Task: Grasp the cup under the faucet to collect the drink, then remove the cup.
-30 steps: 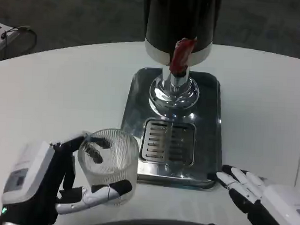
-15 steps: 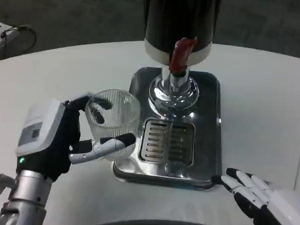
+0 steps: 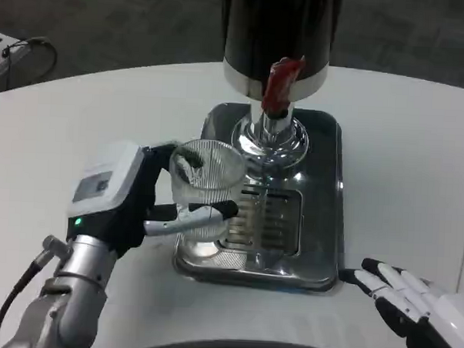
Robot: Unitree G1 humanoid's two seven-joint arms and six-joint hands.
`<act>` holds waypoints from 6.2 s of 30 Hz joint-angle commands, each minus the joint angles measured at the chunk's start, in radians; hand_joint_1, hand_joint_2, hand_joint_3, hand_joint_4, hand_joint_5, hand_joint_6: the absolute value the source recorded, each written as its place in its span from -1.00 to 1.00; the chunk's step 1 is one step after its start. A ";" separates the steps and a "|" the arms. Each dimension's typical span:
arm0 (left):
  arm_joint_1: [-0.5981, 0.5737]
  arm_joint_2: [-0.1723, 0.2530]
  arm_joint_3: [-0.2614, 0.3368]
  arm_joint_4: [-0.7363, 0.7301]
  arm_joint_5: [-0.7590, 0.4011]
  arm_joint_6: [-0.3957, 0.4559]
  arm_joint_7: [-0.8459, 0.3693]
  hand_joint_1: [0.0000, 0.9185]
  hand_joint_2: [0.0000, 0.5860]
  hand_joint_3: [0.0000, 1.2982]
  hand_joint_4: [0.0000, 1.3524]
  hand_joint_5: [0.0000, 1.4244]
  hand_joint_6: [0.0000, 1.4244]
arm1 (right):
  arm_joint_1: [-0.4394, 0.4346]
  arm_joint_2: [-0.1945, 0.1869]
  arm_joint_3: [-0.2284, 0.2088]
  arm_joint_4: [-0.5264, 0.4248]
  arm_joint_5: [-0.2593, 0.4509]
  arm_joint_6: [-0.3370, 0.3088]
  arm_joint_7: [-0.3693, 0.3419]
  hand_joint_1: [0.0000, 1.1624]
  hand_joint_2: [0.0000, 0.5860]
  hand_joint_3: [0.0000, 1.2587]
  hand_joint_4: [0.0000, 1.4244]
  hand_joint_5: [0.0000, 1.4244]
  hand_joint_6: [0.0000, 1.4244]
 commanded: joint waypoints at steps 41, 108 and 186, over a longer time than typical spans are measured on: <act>-0.212 0.030 -0.155 0.134 0.009 0.045 -0.085 -0.77 -0.77 -0.49 -0.65 -0.34 -0.27 | -0.006 0.004 -0.015 0.016 0.035 0.038 0.006 -0.54 0.53 -0.82 -1.00 -1.00 -0.94; -0.309 0.049 0.105 -0.238 -0.785 0.200 -0.868 -1.00 -0.65 -0.60 -0.69 -0.53 -0.51 | 0.013 -0.012 0.007 -0.015 0.051 0.077 -0.027 -0.48 0.55 -0.79 -1.00 -0.96 -0.93; -0.410 0.104 -0.057 0.058 -0.508 -0.093 -0.911 -1.00 -0.95 -0.65 -0.80 -0.71 -0.70 | -0.501 0.242 0.304 0.498 0.223 0.250 -0.487 0.13 -0.20 -1.00 -1.00 -0.96 -0.91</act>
